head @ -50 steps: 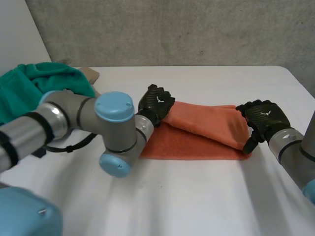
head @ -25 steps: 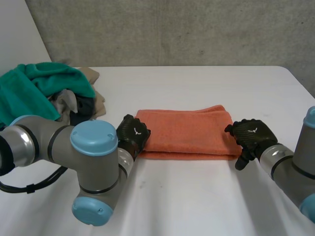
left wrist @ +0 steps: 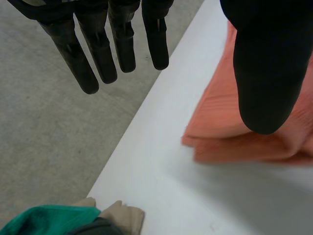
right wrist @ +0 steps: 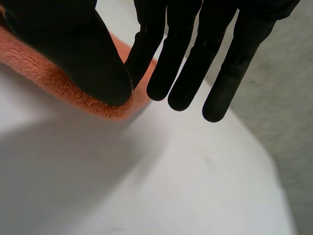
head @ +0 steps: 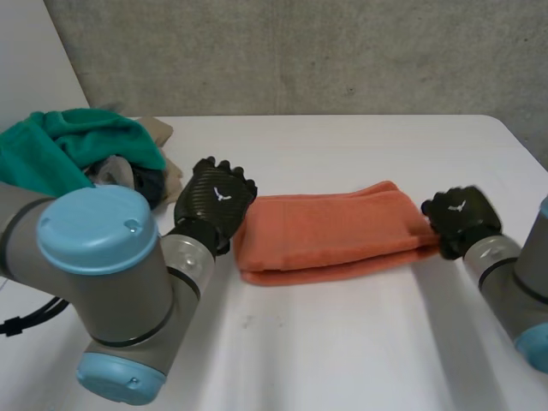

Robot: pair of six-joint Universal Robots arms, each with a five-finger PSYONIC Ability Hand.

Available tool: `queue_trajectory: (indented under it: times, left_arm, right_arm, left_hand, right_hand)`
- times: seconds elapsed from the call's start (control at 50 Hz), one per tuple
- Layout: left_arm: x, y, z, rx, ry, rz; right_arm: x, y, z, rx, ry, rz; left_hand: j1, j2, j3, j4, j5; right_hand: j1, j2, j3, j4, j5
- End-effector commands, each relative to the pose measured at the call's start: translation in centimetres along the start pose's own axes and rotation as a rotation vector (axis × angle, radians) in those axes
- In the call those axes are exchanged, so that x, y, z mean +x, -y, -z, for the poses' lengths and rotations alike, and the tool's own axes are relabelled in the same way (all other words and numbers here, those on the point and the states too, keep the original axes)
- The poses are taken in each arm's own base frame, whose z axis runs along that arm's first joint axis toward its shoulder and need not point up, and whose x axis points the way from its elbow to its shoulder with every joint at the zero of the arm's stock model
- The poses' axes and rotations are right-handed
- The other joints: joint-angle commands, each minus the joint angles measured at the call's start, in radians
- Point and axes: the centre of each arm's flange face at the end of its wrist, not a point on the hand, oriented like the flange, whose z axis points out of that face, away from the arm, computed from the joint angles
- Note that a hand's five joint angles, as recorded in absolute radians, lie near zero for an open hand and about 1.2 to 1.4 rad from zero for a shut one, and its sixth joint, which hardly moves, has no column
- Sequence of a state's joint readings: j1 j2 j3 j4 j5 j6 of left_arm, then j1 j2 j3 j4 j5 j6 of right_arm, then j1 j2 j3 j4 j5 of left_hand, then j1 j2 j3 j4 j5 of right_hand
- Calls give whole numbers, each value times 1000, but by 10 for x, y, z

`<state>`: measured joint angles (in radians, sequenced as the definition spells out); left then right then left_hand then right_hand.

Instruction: Fold the laundry.

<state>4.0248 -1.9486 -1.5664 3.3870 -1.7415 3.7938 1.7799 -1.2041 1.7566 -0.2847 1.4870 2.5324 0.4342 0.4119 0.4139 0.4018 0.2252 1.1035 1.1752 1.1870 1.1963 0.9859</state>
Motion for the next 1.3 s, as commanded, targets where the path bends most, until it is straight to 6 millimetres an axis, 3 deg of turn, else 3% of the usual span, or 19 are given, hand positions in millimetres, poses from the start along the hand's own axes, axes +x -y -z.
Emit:
queue_trajectory:
  times: [0.02,0.06,0.1,0.14,0.16,0.2,0.22,0.3,0.36,0.44,0.48,0.6,0.66,0.7,0.74,0.86,0.96,1.2,1.3]
  left_arm:
    - [-18,-3,2,-9,44,10]
    - [-20,-3,2,-11,49,19]
    - [-21,-4,2,-13,53,38]
    - [-23,-4,2,-16,56,55]
    - [-24,-5,2,-18,58,76]
    - [-25,-6,2,-21,61,98]
    - [-25,-8,2,-26,61,115]
    - [-28,-13,1,-42,69,146]
    - [-29,-17,1,-50,69,154]
    - [-32,-17,-1,-43,77,158]
    - [-33,-15,-2,-33,84,161]
    - [-46,8,-15,75,141,209]
    - [-48,24,-24,138,145,278]
    - [-40,31,-31,168,115,326]
    - [-8,43,-42,206,-9,420]
    - [33,36,-55,123,-142,490]
    - [59,6,-65,-47,-203,513]
    - [53,-49,-57,-307,-105,404]
    - [57,-45,-52,-295,-131,322]
  right_arm:
    - [14,26,-2,77,-60,259]
    - [-2,42,2,140,-23,270]
    - [-42,77,16,290,79,268]
    - [-61,89,25,357,142,261]
    - [-90,97,36,432,250,253]
    - [-111,94,41,467,344,247]
    - [-136,89,48,502,455,247]
    - [-177,76,59,540,630,265]
    - [-189,72,51,517,629,266]
    - [-173,87,39,478,500,195]
    - [-163,94,37,464,457,131]
    - [-100,120,32,424,362,-270]
    - [-70,120,30,366,333,-445]
    - [-57,113,25,306,314,-494]
    - [-41,94,12,177,286,-520]
    - [-55,71,-14,8,337,-522]
    - [-71,57,-32,-75,420,-526]
    - [-92,32,-49,-104,465,-340]
    - [-81,43,-45,-75,405,-268]
  left_hand:
    - [-27,-5,-7,5,8]
    - [-30,-8,-10,3,5]
    - [-30,-8,-10,3,5]
    - [-30,-8,-10,3,5]
    - [-30,-8,-10,3,5]
    - [-30,-8,-10,3,5]
    - [-30,-8,-10,3,5]
    - [-30,-8,-10,3,5]
    - [-33,-10,-13,0,2]
    - [-42,-19,-21,-9,-7]
    - [-45,-22,-24,-12,-10]
    - [-89,-66,-68,-56,-54]
    - [-89,-66,-68,-56,-54]
    - [-89,-66,-68,-56,-54]
    - [-89,-66,-68,-56,-54]
    - [-94,-72,-74,-62,-60]
    - [-86,-63,-65,-53,-51]
    - [-94,-72,-74,-62,-60]
    - [-106,-84,-86,-74,-72]
  right_hand:
    - [293,221,209,200,236]
    - [293,221,209,200,236]
    - [293,221,209,200,236]
    - [293,221,209,200,236]
    - [293,221,209,200,236]
    - [293,221,209,200,236]
    - [293,221,209,200,236]
    - [293,221,209,200,236]
    - [293,221,209,200,236]
    - [-629,-701,-713,-722,-686]
    - [-777,-849,-861,-870,-834]
    - [-922,-993,-1005,-1014,-978]
    - [-922,-993,-1005,-1014,-979]
    - [-922,-993,-1005,-1014,-979]
    - [-919,-990,-1002,-1012,-976]
    - [-904,-976,-988,-997,-961]
    - [-904,-976,-988,-997,-961]
    - [-875,-946,-958,-967,-932]
    - [-875,-946,-958,-967,-932]
